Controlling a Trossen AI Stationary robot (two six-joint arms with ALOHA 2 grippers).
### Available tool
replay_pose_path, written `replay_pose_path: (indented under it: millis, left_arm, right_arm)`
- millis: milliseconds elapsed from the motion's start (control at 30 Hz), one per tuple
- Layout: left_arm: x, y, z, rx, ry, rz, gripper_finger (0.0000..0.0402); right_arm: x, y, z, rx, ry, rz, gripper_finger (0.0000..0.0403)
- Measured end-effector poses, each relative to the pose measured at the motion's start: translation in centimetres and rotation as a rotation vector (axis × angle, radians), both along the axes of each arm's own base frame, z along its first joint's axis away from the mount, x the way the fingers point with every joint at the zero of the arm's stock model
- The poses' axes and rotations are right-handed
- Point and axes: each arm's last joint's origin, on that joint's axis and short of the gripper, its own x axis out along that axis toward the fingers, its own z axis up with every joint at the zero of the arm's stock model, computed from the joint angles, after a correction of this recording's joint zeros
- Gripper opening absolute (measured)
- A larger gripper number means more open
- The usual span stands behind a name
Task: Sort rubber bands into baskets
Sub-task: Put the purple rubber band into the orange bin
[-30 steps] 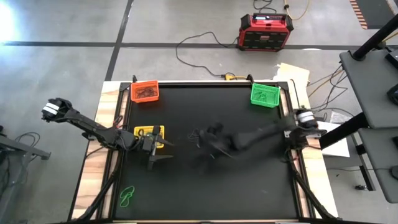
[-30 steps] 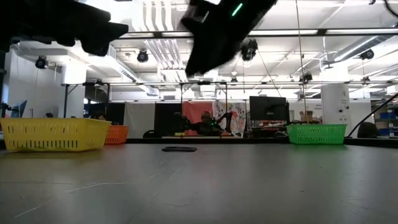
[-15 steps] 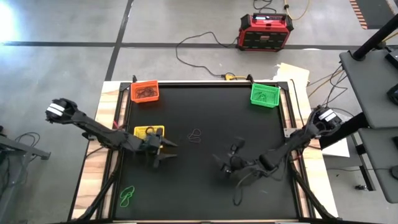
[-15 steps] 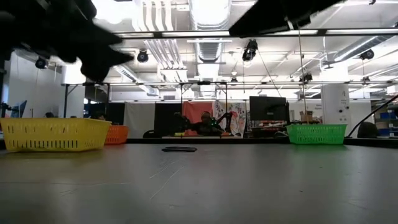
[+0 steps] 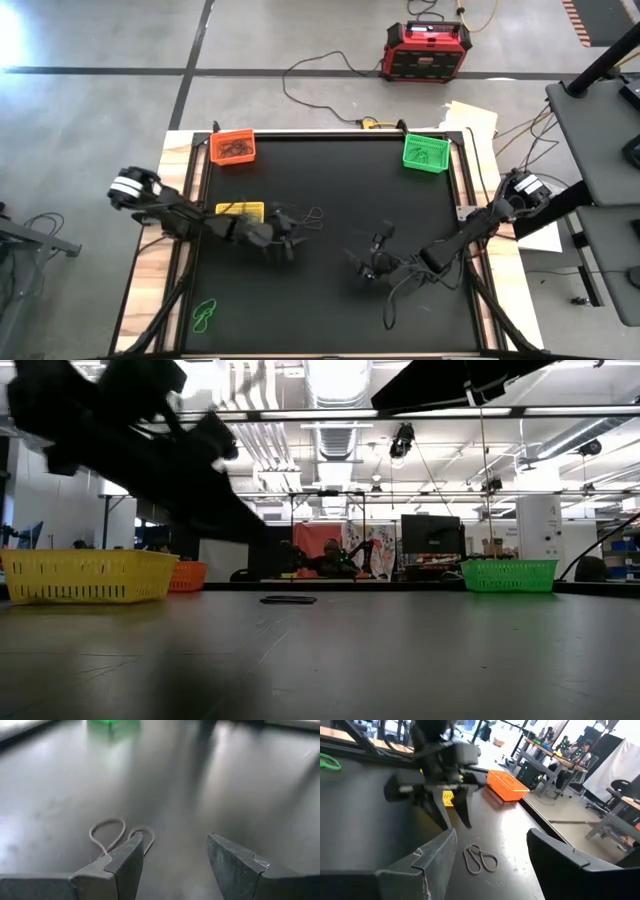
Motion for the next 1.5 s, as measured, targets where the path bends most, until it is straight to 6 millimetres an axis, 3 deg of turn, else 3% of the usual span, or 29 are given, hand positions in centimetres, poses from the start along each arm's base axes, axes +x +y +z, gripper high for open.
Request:
replay_pose_path:
  millis: [233,533,733,933,1167,1333,1500]
  left_arm:
    - [1.6,1.5,-0.8,0.016,0.217,0.034,0.0201]
    - [2.1,5.5,-1.9,-0.037,0.246,0.081,0.0201]
    - [3.0,6.4,-3.1,-0.034,0.281,0.048,0.0191]
    - [3.8,6.3,-4.7,-0.056,0.309,0.051,0.0139]
    - [3.6,6.3,-5.1,-0.075,0.321,0.044,0.0017]
    - [3.5,6.3,-4.8,-0.076,0.318,0.038,0.0003]
    - [3.1,6.5,-3.0,-0.052,0.319,0.017,0.0000]
  right_arm:
    - [-0.1,0.1,0.0,0.006,-0.003,0.002,0.0235]
    - [-0.1,0.1,-0.1,0.017,-0.010,0.001,0.0235]
    - [0.0,0.0,-0.1,0.017,-0.009,-0.002,0.0235]
    - [-0.1,-0.1,-0.3,0.021,-0.004,-0.003,0.0235]
    - [-0.1,-0.1,-0.4,0.017,0.000,-0.003,0.0235]
    - [-0.1,-0.1,-0.4,0.016,0.001,-0.003,0.0235]
    - [-0.2,-0.1,-0.6,0.006,0.017,-0.004,0.0235]
